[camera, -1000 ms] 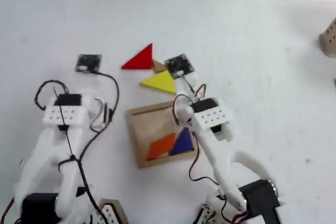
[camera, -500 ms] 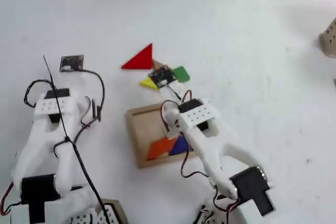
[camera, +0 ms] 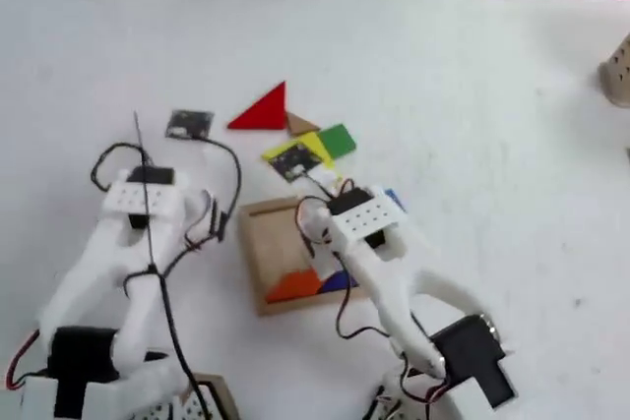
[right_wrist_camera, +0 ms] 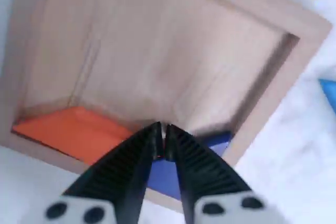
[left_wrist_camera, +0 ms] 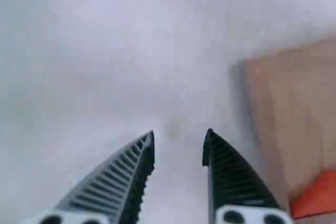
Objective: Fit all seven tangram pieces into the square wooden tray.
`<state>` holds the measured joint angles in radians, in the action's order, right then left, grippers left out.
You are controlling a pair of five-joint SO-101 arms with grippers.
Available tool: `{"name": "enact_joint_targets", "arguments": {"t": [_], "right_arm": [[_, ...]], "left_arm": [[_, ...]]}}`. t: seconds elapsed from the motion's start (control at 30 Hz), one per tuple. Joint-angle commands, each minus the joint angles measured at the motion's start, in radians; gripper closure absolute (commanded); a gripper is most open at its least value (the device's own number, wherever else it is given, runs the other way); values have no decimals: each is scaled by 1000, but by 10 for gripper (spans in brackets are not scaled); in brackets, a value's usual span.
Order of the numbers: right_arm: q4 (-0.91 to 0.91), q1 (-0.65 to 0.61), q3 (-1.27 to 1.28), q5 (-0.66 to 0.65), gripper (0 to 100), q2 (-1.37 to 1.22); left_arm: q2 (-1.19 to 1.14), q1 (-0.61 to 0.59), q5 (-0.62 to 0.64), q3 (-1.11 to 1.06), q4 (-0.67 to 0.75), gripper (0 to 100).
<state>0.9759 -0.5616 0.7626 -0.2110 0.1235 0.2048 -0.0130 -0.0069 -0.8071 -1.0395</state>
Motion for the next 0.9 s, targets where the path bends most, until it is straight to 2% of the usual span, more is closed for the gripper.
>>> {"name": "enact_joint_targets", "arguments": {"t": [0.0, 0.17, 0.27, 0.6, 0.87], "right_arm": [[18, 28, -21, -15, 981, 85], [30, 150, -18, -14, 981, 191], [41, 193, -17, -14, 981, 246], [35, 200, 61, -14, 981, 403], [33, 202, 83, -14, 981, 444]], "left_arm": [[-2, 82, 12, -6, -9, 837], [-7, 160, 14, -21, 17, 837], [-8, 179, 84, -38, 71, 838], [-10, 243, 230, -44, 175, 838], [-10, 246, 233, -37, 265, 838]]}}
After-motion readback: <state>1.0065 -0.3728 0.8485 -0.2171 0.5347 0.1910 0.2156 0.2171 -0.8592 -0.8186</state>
